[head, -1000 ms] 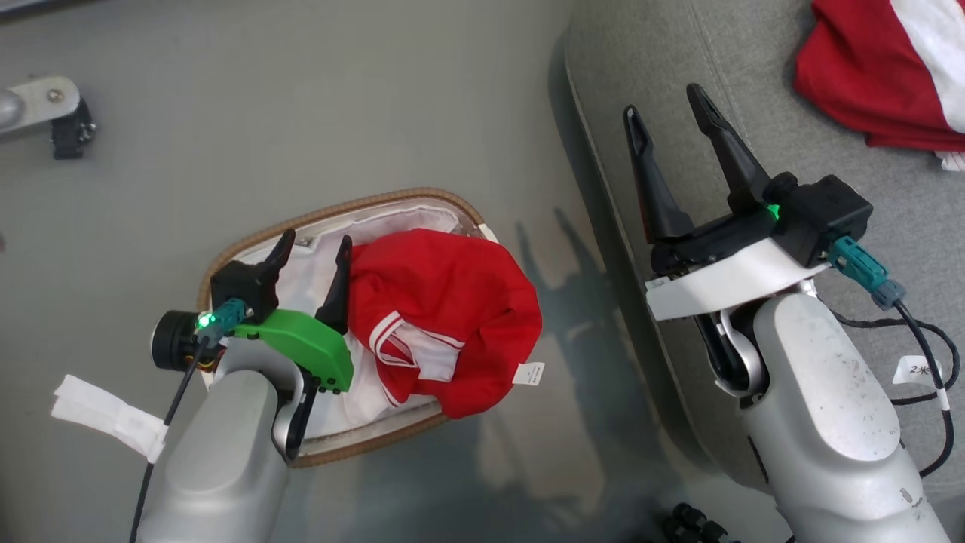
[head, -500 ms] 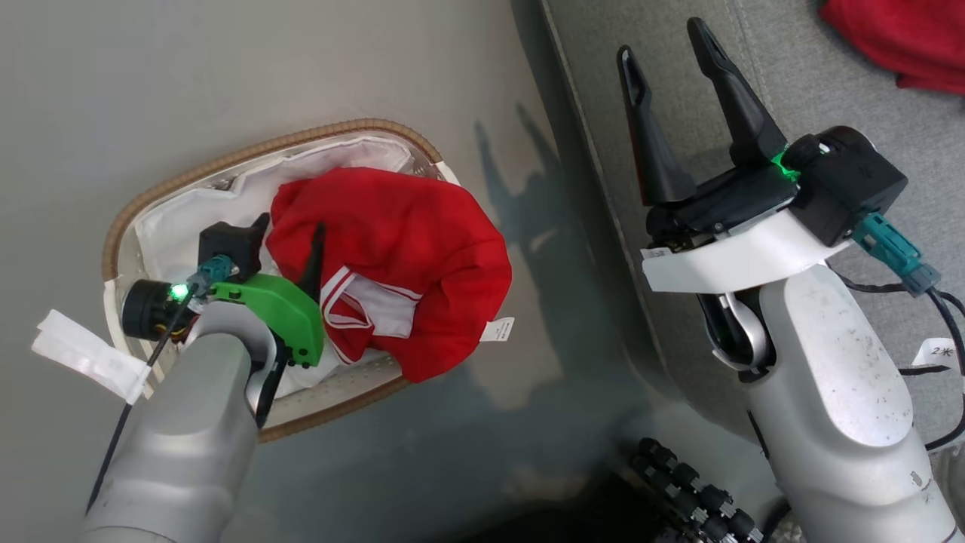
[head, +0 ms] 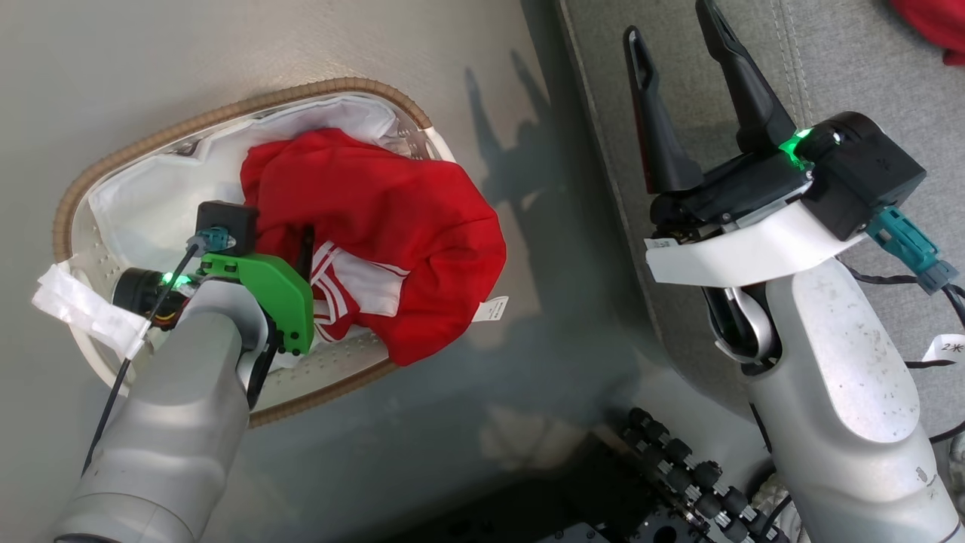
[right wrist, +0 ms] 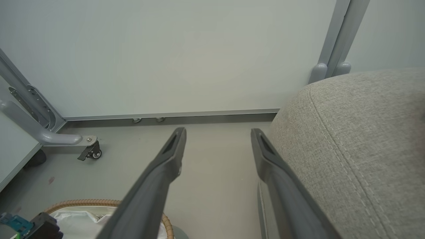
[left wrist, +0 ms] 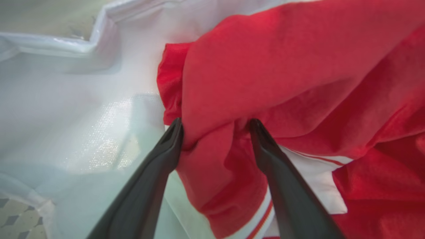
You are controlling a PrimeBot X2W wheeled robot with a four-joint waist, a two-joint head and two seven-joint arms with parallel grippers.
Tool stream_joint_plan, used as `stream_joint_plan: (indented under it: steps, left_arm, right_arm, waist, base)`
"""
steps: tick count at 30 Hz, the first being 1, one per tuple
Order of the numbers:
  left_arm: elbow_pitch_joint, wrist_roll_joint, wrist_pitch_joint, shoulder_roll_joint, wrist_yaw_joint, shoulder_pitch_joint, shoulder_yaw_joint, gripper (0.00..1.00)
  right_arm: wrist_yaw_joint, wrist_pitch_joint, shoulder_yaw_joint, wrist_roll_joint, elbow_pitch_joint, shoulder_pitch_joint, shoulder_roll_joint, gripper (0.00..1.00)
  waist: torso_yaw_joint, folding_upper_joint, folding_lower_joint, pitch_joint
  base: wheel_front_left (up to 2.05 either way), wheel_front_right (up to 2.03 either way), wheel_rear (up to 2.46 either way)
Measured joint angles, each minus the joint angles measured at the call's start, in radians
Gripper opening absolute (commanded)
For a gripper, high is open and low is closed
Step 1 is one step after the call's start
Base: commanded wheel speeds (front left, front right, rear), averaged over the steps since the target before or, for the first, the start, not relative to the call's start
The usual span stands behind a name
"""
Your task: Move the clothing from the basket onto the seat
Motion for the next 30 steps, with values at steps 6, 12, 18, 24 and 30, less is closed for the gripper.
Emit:
stream_joint_plan:
  steps: [6, 12, 18, 24, 30]
  left_arm:
    - [0.005, -0.050, 0.031, 0.021, 0.000, -0.002, -0.076, 1.00]
    - [0.000, -0.094, 0.055, 0.023, 0.000, -0.002, -0.143, 0.00]
    - [-0.010, -0.145, 0.012, 0.036, 0.000, 0.001, -0.187, 0.00]
    - [-0.013, -0.184, -0.061, 0.016, 0.000, 0.049, -0.214, 0.00]
    - [-0.025, -0.224, -0.091, -0.010, 0.000, 0.128, -0.211, 0.00]
  right_arm:
    - [0.000, 0.000, -0.003, 0.001, 0.000, 0.000, 0.000, 1.00]
    - [0.000, 0.000, -0.008, 0.001, 0.002, -0.001, 0.000, 1.00]
    - [0.000, 0.000, -0.002, 0.001, 0.021, -0.004, 0.001, 1.00]
    - [0.000, 0.000, -0.007, -0.008, 0.058, 0.009, 0.001, 1.00]
    - [0.000, 0.000, -0.014, -0.027, 0.105, 0.059, 0.001, 1.00]
  waist:
    - [0.005, 0.0000, 0.0000, 0.006]
    - [0.009, 0.0000, -0.0001, 0.004]
    - [0.004, 0.0000, 0.0000, -0.018]
    - [0.005, 0.0000, 0.0000, -0.077]
    - [0.022, 0.0000, -0.0001, -0.176]
  base:
    - [0.00, 0.00, 0.00]
    - [0.00, 0.00, 0.00]
    - [0.00, 0.00, 0.00]
    - [0.00, 0.00, 0.00]
    - [0.00, 0.00, 0.00]
